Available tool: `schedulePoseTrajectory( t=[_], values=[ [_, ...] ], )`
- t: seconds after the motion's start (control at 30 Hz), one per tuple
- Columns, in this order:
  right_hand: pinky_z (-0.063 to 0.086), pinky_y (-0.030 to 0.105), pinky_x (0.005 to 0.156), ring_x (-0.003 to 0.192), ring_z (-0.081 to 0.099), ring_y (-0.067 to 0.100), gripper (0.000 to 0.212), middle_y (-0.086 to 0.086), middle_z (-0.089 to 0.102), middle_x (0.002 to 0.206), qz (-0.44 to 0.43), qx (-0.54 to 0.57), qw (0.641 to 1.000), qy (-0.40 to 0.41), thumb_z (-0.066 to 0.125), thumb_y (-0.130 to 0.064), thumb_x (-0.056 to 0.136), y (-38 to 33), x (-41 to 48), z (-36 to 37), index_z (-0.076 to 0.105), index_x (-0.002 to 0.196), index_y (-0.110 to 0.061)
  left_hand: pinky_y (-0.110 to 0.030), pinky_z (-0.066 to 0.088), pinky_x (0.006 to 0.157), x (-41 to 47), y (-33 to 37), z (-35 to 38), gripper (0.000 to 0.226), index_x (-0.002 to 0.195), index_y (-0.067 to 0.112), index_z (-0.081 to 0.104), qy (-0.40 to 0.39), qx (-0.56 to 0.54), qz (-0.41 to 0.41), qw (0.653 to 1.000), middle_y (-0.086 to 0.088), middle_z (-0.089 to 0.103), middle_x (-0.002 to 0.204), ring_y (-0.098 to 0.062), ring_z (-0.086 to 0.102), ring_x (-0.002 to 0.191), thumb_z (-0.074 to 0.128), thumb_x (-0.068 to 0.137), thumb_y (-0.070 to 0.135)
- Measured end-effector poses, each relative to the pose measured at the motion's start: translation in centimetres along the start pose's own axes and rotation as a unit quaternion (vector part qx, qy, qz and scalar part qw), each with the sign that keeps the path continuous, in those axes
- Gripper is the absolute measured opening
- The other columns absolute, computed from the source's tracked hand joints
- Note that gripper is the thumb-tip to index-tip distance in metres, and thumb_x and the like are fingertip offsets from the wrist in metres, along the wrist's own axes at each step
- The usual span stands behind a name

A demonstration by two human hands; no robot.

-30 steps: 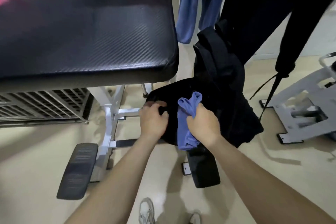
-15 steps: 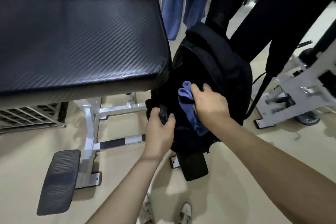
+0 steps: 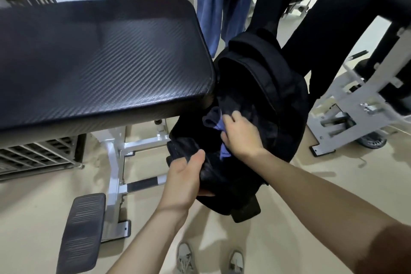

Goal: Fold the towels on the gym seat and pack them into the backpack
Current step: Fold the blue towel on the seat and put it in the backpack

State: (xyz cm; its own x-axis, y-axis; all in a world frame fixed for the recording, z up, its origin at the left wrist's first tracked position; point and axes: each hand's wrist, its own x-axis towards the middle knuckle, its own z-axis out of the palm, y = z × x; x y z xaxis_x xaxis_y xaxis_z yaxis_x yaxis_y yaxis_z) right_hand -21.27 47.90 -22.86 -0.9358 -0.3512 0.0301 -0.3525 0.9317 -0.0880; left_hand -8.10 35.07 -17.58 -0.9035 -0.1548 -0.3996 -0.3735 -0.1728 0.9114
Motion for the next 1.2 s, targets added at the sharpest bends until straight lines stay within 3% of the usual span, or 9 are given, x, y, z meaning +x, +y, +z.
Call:
schedulePoseTrajectory(
  t=[0.23, 0.4, 0.53, 0.67, 0.77, 0.87, 1.03, 1.17, 1.2],
  values=[
    [0.043, 0.034, 0.072, 0.099, 0.061, 0.031, 0.016, 0.013, 0.064, 0.105, 0.011, -0.011, 0.999, -0.050, 0.053, -0.010, 0.091, -2.6, 0.3, 2.2, 0.060, 0.105, -0.007, -0.030, 0.054, 0.053, -0.8, -1.0, -1.2, 0.037, 0.093, -0.003, 0.070, -0.027, -0.002, -0.030, 0.999, -0.020, 0.074, 0.086, -0.029, 0.073, 0.079, 0.046, 0.100, 0.024],
    [0.052, 0.036, 0.078, 0.102, 0.061, 0.031, 0.034, 0.017, 0.051, 0.124, 0.019, -0.079, 0.993, -0.082, 0.048, -0.004, 0.092, -3.6, 1.4, 3.1, 0.053, 0.125, -0.007, -0.028, 0.053, 0.053, -0.9, -0.5, -1.5, 0.037, 0.096, 0.000, 0.070, -0.067, 0.005, -0.018, 0.998, -0.016, 0.075, 0.087, -0.025, 0.073, 0.080, 0.044, 0.101, 0.025],
    [0.051, 0.037, 0.088, 0.109, 0.060, 0.033, 0.034, 0.017, 0.055, 0.125, 0.064, 0.020, 0.987, -0.148, 0.057, -0.020, 0.092, -4.0, 1.9, 3.3, 0.057, 0.124, -0.009, -0.033, 0.057, 0.063, -0.4, -0.7, -1.9, 0.035, 0.099, 0.004, 0.071, -0.094, 0.030, -0.024, 0.995, -0.013, 0.076, 0.091, -0.024, 0.073, 0.087, 0.045, 0.101, 0.027],
    [0.051, 0.033, 0.091, 0.108, 0.063, 0.029, 0.027, 0.008, 0.070, 0.113, 0.098, 0.158, 0.976, -0.113, 0.055, -0.020, 0.089, -3.6, 0.7, 1.2, 0.070, 0.112, -0.017, -0.031, 0.058, 0.057, 1.3, -1.0, -2.4, 0.022, 0.094, 0.009, 0.069, -0.022, 0.054, -0.039, 0.998, -0.008, 0.075, 0.086, -0.021, 0.072, 0.081, 0.054, 0.097, 0.025],
    [0.049, 0.031, 0.092, 0.110, 0.063, 0.025, 0.031, 0.004, 0.070, 0.116, 0.069, 0.152, 0.984, -0.068, 0.051, -0.014, 0.089, -3.5, -1.0, -1.2, 0.070, 0.114, -0.017, -0.030, 0.055, 0.057, 4.0, -2.7, -3.2, 0.008, 0.082, 0.016, 0.061, 0.038, 0.099, -0.049, 0.993, 0.000, 0.066, 0.071, -0.020, 0.065, 0.072, 0.060, 0.089, 0.016],
    [0.048, 0.033, 0.087, 0.109, 0.061, 0.028, 0.033, 0.004, 0.066, 0.115, 0.021, 0.099, 0.994, -0.031, 0.049, -0.017, 0.091, -3.6, -2.1, -3.4, 0.066, 0.119, -0.019, -0.037, 0.053, 0.073, 6.0, -3.6, -4.0, 0.019, 0.098, 0.020, 0.056, 0.055, 0.247, -0.034, 0.967, -0.003, 0.068, 0.091, -0.026, 0.064, 0.087, 0.058, 0.079, 0.018],
    [0.052, 0.039, 0.084, 0.108, 0.053, 0.023, 0.038, 0.000, 0.056, 0.116, -0.046, 0.057, 0.995, 0.068, 0.049, -0.018, 0.092, -2.8, -2.9, -8.0, 0.057, 0.128, -0.020, -0.029, 0.037, 0.071, 6.8, -4.0, -3.2, 0.035, 0.121, 0.016, 0.041, 0.053, 0.428, 0.006, 0.902, -0.009, 0.064, 0.113, -0.033, 0.061, 0.103, 0.049, 0.087, 0.017],
    [0.050, 0.034, 0.070, 0.103, 0.050, 0.022, 0.029, -0.001, 0.054, 0.110, -0.098, 0.023, 0.986, 0.132, 0.050, -0.019, 0.090, -2.2, -2.5, -12.4, 0.056, 0.119, -0.020, -0.031, 0.049, 0.080, 6.0, -3.2, -0.6, 0.039, 0.120, 0.021, 0.052, 0.016, 0.550, 0.078, 0.831, -0.004, 0.062, 0.116, -0.027, 0.061, 0.105, 0.047, 0.082, 0.015],
    [0.049, 0.032, 0.067, 0.102, 0.051, 0.022, 0.028, -0.001, 0.054, 0.109, -0.111, 0.015, 0.982, 0.151, 0.051, -0.020, 0.090, -1.8, -2.4, -13.7, 0.056, 0.117, -0.019, -0.028, 0.048, 0.083, 5.6, -2.4, 0.6, 0.038, 0.117, 0.026, 0.059, 0.007, 0.545, 0.104, 0.832, 0.003, 0.063, 0.116, -0.021, 0.061, 0.107, 0.046, 0.082, 0.014]
  ],
)
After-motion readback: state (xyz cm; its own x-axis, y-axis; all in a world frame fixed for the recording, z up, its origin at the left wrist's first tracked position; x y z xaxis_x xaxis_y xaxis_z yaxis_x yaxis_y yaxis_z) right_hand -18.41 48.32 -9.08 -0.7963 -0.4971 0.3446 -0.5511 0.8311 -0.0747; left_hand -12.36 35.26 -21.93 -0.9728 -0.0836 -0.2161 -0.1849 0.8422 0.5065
